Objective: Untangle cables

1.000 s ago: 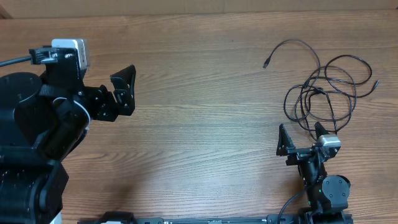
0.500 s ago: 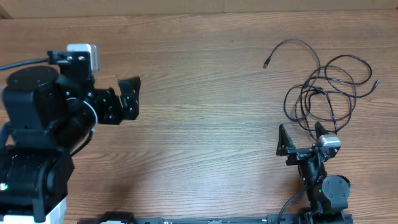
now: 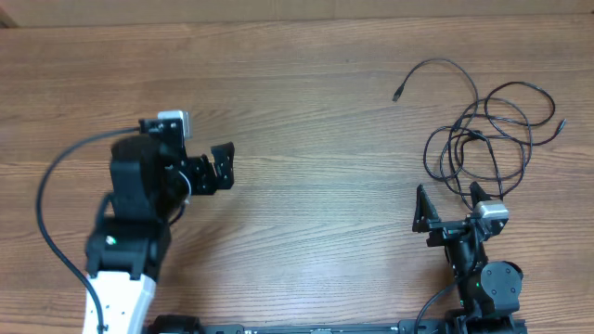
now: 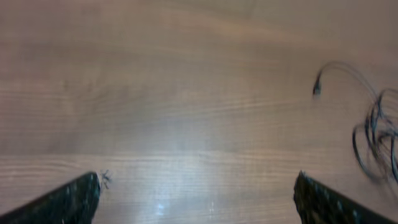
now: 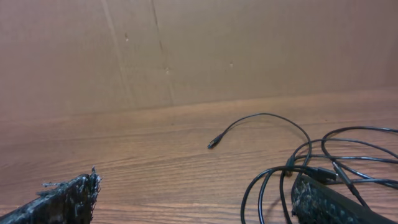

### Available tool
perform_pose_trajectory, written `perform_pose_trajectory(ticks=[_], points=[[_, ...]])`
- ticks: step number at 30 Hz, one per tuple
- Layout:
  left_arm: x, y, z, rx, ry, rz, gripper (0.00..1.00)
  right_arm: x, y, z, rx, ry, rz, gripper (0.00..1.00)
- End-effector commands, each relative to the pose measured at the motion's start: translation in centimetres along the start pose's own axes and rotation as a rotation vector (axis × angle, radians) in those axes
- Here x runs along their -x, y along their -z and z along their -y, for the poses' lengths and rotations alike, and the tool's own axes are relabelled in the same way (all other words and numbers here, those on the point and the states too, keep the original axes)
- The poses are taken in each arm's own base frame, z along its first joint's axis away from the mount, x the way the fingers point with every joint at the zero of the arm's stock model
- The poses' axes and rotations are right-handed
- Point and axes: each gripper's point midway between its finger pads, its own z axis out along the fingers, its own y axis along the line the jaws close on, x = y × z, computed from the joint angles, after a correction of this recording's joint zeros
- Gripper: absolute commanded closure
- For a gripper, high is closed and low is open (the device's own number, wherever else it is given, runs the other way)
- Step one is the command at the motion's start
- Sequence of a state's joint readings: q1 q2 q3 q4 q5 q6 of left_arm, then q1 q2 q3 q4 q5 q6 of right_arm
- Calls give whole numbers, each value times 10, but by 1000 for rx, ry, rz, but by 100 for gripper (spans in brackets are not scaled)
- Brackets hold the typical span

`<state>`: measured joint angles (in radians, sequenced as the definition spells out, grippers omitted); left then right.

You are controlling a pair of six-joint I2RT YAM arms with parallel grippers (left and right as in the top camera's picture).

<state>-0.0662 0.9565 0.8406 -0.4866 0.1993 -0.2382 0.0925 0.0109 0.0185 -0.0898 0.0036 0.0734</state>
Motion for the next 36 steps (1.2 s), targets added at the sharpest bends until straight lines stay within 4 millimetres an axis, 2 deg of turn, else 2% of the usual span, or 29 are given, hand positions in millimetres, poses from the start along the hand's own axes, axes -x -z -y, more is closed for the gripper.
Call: perform_pose_trajectory(ticks=[1, 5, 9, 11, 19, 26, 31, 33, 36], points=[[-14, -6, 0, -49, 29, 114, 0, -2, 0, -1, 9, 7, 2, 0], [-11, -5, 1, -98, -9, 292, 0, -2, 0, -1, 9, 7, 2, 0], [-2, 8, 5, -153, -54, 494, 0, -2, 0, -1, 9, 7, 2, 0], [-11, 13, 4, -172, -68, 562, 0, -2, 0, -1, 9, 7, 2, 0], [-59, 10, -12, -159, -67, 586, 0, -2, 0, -1, 9, 7, 2, 0], [-66, 16, -24, -84, -56, 576, 0, -2, 0, -1, 9, 7, 2, 0], [-82, 19, -38, -9, -60, 540, 0, -2, 0, -1, 9, 7, 2, 0], [-93, 20, -40, 10, -100, 509, 0, -2, 0, -1, 9, 7, 2, 0], [-87, 27, -35, 18, -215, 549, 0, -2, 0, -1, 9, 7, 2, 0]])
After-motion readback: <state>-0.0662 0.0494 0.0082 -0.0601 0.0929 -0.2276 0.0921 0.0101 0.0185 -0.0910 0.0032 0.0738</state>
